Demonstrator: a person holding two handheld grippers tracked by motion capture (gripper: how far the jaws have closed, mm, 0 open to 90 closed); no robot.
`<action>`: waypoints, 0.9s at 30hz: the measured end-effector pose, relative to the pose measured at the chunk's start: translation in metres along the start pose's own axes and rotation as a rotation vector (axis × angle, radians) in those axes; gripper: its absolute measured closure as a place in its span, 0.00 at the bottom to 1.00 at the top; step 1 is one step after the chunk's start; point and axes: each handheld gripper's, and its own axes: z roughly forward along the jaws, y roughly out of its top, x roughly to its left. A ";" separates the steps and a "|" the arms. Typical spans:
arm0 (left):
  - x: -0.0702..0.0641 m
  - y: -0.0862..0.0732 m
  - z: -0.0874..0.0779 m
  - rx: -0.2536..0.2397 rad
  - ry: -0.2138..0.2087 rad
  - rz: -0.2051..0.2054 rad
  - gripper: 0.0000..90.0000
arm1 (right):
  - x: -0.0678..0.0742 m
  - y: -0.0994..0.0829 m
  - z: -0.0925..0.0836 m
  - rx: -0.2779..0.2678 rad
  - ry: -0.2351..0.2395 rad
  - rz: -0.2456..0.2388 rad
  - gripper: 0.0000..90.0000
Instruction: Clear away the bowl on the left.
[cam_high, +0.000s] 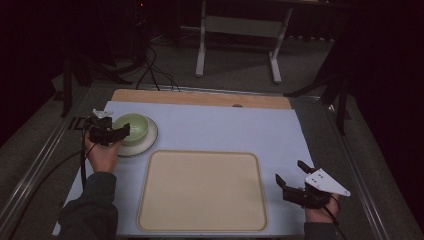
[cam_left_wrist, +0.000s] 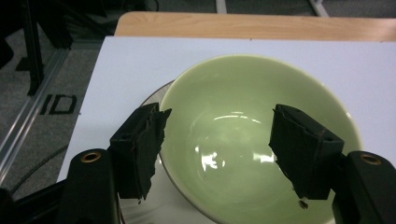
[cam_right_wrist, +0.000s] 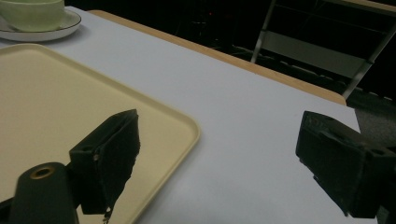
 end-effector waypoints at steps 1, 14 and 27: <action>0.000 0.000 0.001 -0.001 0.004 -0.008 0.38 | 0.000 0.000 0.000 -0.001 0.001 0.000 0.15; 0.007 -0.004 0.011 0.052 0.039 -0.033 0.38 | 0.001 0.000 0.001 0.001 0.009 -0.001 0.15; 0.013 -0.011 0.022 0.095 0.033 -0.077 0.40 | 0.001 0.000 0.001 0.005 0.011 -0.005 0.15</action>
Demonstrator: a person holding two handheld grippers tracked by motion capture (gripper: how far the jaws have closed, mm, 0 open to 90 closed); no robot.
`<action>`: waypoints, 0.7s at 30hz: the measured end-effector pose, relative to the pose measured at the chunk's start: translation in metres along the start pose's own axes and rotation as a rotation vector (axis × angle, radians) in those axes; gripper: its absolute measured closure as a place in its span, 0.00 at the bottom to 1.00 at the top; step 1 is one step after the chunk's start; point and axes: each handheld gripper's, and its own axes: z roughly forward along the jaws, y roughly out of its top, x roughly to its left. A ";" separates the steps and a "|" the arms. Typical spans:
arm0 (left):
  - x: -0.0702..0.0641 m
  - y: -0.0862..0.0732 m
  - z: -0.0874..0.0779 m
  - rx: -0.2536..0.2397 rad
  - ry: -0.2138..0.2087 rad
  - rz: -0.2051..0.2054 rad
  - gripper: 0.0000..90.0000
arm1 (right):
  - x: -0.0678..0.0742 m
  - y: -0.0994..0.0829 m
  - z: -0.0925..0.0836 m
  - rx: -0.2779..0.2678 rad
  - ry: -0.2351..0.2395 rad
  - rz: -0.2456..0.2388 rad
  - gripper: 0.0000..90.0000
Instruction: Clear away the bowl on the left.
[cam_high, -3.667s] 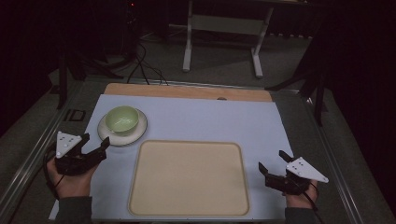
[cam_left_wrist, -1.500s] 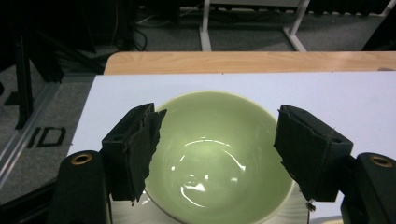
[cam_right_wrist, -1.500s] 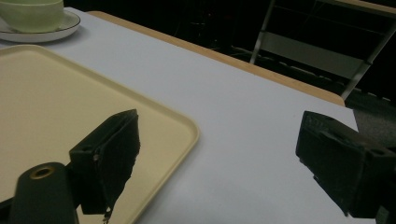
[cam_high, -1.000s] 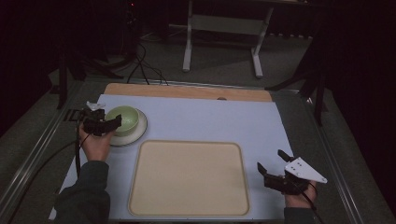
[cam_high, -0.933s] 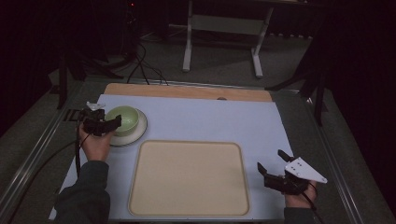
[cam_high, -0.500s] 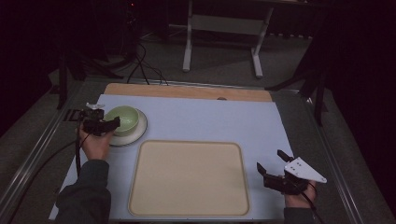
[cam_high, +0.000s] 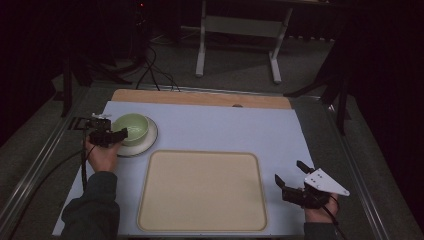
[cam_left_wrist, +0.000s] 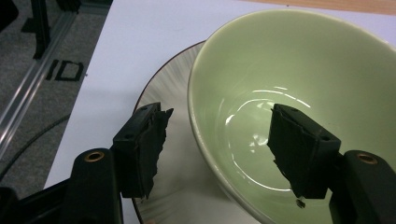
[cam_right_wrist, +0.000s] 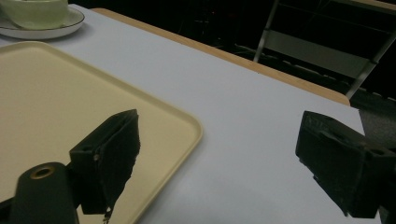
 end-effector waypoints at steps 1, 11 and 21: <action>0.000 0.000 0.001 0.005 0.000 -0.001 0.41 | 0.000 0.000 0.000 0.000 0.000 -0.001 0.15; 0.001 -0.002 0.012 0.084 -0.041 -0.062 0.52 | -0.001 0.000 -0.001 -0.006 -0.008 -0.001 0.15; 0.010 -0.003 0.014 0.130 -0.149 -0.221 0.67 | 0.000 0.001 -0.002 -0.007 -0.017 -0.005 0.15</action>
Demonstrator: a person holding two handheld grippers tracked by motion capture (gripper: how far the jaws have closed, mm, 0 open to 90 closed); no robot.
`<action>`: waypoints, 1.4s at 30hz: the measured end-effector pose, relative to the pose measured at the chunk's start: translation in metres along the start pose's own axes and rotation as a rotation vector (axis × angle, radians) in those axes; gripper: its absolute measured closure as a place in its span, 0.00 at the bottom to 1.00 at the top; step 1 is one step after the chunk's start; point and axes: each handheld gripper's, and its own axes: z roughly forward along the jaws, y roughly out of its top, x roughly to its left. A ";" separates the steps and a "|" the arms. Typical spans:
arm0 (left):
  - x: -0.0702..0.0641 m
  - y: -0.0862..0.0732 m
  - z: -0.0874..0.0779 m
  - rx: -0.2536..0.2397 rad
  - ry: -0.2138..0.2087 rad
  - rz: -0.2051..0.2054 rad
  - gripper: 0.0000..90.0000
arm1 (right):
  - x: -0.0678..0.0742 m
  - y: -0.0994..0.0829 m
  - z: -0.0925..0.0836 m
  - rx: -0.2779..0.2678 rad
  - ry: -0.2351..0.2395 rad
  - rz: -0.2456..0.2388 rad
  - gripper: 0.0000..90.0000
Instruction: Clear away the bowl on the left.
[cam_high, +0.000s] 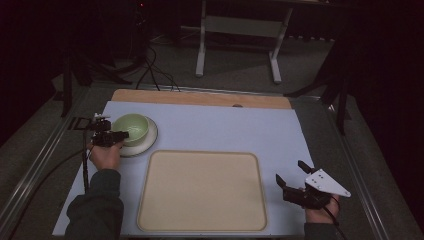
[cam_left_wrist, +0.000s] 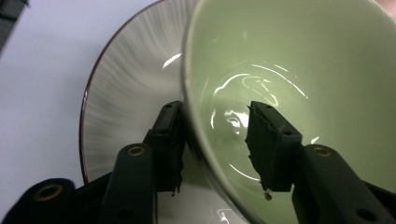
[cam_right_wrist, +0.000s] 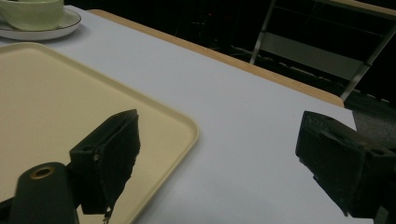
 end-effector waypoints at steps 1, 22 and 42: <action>0.002 0.000 0.000 0.004 -0.014 -0.016 0.69 | 0.000 0.000 0.000 0.004 -0.004 0.001 0.15; 0.013 -0.010 -0.003 0.008 -0.141 -0.120 0.93 | -0.001 0.000 -0.001 0.012 -0.023 -0.005 0.15; 0.006 -0.012 -0.022 -0.085 -0.221 -0.150 0.93 | -0.004 0.000 -0.005 0.000 -0.043 0.009 0.15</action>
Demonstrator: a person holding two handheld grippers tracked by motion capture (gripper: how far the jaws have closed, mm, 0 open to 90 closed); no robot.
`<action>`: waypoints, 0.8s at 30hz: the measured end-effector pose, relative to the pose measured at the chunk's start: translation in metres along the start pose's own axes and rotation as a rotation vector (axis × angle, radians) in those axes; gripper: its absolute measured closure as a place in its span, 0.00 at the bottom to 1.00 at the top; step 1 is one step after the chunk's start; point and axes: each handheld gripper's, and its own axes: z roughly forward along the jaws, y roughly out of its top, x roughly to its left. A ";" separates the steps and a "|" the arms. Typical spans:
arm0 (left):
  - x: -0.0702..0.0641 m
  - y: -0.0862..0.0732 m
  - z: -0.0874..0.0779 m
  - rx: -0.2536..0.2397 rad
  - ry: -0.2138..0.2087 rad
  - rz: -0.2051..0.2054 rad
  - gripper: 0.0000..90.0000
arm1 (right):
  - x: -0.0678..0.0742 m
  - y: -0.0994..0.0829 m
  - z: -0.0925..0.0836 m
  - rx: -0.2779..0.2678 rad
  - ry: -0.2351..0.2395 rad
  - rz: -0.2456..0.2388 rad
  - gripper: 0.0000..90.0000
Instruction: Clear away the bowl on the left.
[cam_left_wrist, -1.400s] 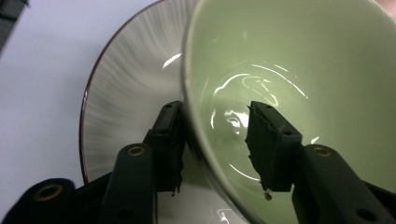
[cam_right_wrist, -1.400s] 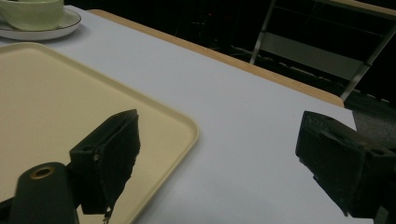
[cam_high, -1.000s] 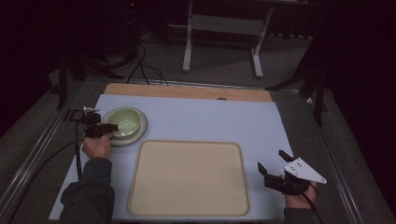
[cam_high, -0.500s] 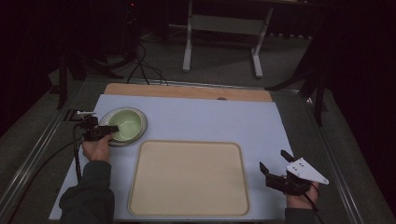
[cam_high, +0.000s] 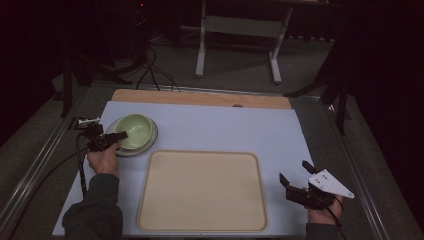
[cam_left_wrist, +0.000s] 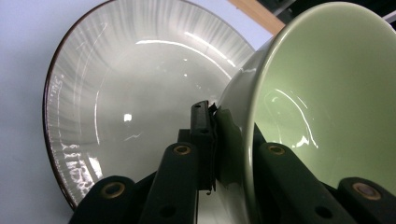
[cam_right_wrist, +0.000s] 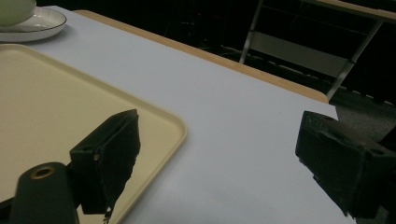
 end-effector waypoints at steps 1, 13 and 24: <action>0.000 0.000 -0.001 -0.003 -0.006 0.003 0.93 | 0.000 0.000 0.000 0.000 0.000 0.000 0.15; -0.010 0.004 -0.020 -0.053 -0.040 0.072 0.93 | 0.000 0.000 0.000 0.002 -0.002 0.003 0.15; -0.029 0.004 -0.035 -0.085 -0.099 0.142 0.93 | 0.000 0.000 0.000 0.001 -0.003 0.002 0.15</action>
